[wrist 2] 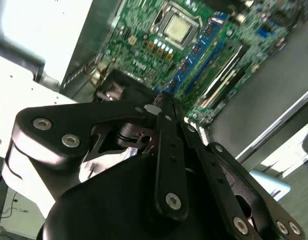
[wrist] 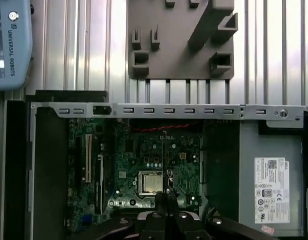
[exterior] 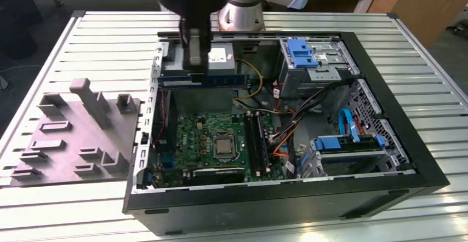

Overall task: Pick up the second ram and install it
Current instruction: 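Pick up the second ram and move it above second insertion slot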

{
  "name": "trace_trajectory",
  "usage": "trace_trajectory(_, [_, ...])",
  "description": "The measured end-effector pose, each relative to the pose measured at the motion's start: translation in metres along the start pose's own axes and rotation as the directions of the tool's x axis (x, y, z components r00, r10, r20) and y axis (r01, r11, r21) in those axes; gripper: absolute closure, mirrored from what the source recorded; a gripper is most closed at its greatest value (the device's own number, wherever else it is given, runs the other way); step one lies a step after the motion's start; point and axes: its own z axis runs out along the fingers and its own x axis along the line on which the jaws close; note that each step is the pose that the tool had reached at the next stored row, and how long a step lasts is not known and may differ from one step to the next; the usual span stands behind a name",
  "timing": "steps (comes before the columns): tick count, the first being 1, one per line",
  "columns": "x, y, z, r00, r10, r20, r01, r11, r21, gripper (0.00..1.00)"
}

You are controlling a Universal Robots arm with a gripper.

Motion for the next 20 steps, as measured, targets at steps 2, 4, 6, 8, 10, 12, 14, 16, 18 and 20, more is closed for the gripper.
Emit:
trace_trajectory(2, [0.0,-0.009,-0.0002,1.0,0.0,0.0002,0.0,1.0,0.0,0.89])
trace_trajectory(4, [-0.0001,-0.018,-0.0003,1.0,0.0,0.0007,0.0,1.0,0.0,0.89])
trace_trajectory(6, [-0.0001,-0.0269,-0.0004,1.0,0.0,0.0011,0.0,1.0,0.0,0.89])
trace_trajectory(8, [-0.0002,-0.0362,-0.0005,1.0,0.0,0.0016,0.0,1.0,0.0,0.89])
trace_trajectory(10, [-0.0002,-0.0442,-0.0003,1.0,0.0,0.002,0.0,1.0,0.0,0.89])
trace_trajectory(12, [-0.0002,-0.0475,-0.0001,1.0,0.001,0.0022,-0.001,1.0,0.0001,0.89])
trace_trajectory(14, [-0.0001,-0.0475,-0.0001,1.0,0.001,0.0021,-0.001,1.0,0.0,0.89])
trace_trajectory(16, [-0.0002,-0.0476,0.0,1.0,0.001,0.002,-0.001,1.0,0.0,0.89])
trace_trajectory(18, [-0.0002,-0.0477,0.0019,1.0,0.003,0.0021,-0.003,1.0,0.0001,0.89])
trace_trajectory(20, [0.0,-0.0478,0.0043,1.0,0.009,0.0022,-0.009,1.0,0.0003,0.89])
